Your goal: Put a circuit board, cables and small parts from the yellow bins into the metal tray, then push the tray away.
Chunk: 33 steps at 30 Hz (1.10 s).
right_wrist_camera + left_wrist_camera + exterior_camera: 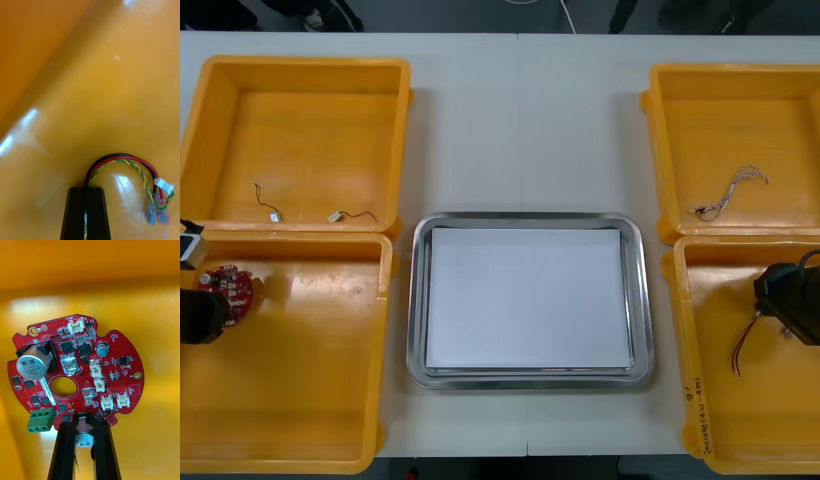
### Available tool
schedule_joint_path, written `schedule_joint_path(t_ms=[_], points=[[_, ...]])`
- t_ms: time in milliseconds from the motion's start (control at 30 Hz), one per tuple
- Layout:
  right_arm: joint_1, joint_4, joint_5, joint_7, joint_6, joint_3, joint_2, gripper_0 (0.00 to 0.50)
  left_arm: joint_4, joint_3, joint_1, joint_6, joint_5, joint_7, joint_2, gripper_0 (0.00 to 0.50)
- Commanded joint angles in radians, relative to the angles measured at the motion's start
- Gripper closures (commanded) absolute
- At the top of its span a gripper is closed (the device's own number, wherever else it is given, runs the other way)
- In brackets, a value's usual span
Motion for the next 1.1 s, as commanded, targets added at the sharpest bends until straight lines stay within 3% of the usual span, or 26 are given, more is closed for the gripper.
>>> schedule_joint_path(t_ms=[33, 267, 600, 1100], points=[[0.021, -0.006, -0.003, -0.056, -0.009, 0.015, 0.036, 0.5, 0.001, -0.017, 0.027, -0.007, 0.02, -0.046, 0.041, 0.5], [0.016, -0.07, 0.0, -0.041, 0.01, -0.023, 0.015, 0.5, -0.01, -0.016, 0.024, -0.001, 0.03, -0.046, 0.042, 0.5], [-0.015, -0.196, -0.017, -0.012, 0.124, -0.117, -0.02, 0.5, -0.083, -0.014, 0.009, 0.076, 0.037, -0.025, 0.047, 0.5], [-0.035, -0.42, -0.017, 0.009, 0.406, -0.201, -0.071, 0.5, -0.231, -0.016, 0.007, 0.22, 0.044, 0.02, 0.045, 0.5]])
